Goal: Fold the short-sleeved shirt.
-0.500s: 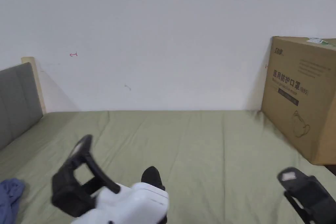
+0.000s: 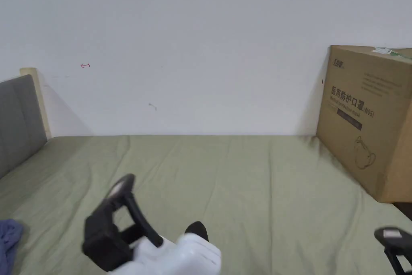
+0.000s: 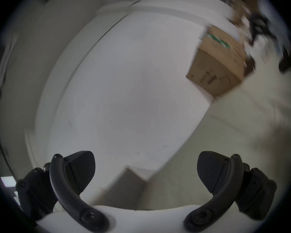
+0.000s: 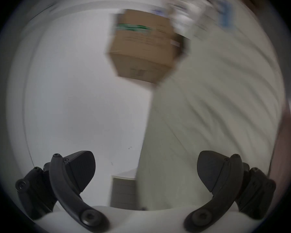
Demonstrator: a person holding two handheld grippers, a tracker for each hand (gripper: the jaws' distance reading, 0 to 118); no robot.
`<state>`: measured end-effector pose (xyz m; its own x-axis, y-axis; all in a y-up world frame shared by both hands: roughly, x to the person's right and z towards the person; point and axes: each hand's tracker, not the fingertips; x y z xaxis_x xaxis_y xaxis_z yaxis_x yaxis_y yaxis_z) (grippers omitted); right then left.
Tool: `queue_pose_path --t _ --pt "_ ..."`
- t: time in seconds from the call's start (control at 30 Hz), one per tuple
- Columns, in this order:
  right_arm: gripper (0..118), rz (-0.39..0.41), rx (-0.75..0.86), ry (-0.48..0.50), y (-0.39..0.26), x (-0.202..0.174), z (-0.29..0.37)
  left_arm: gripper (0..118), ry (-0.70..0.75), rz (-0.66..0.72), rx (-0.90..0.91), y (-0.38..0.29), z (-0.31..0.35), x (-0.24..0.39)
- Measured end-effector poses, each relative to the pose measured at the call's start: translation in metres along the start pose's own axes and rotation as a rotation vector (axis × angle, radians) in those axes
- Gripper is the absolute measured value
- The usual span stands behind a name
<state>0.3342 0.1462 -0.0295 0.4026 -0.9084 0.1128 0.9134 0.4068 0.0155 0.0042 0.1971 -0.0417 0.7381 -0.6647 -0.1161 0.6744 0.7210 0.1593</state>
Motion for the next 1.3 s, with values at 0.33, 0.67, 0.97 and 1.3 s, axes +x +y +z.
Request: queue_pose_path --t 0.33,0.67,0.97,1.3 --pt "118 1.224 0.322 0.097 -0.081 -0.083 0.028 118 0.02 0.825 -0.054 -0.036 0.008 -0.052" --pt "118 1.168 0.251 0.103 -0.086 -0.078 0.026 118 0.004 0.687 -0.003 -0.031 0.014 -0.042" --pt "118 1.179 0.295 0.106 -0.082 -0.08 0.03 118 -0.024 0.764 -0.046 -0.031 0.011 -0.05" --pt "118 1.244 0.343 0.126 -0.084 -0.086 0.036 118 0.03 0.705 -0.025 -0.027 0.012 -0.052"
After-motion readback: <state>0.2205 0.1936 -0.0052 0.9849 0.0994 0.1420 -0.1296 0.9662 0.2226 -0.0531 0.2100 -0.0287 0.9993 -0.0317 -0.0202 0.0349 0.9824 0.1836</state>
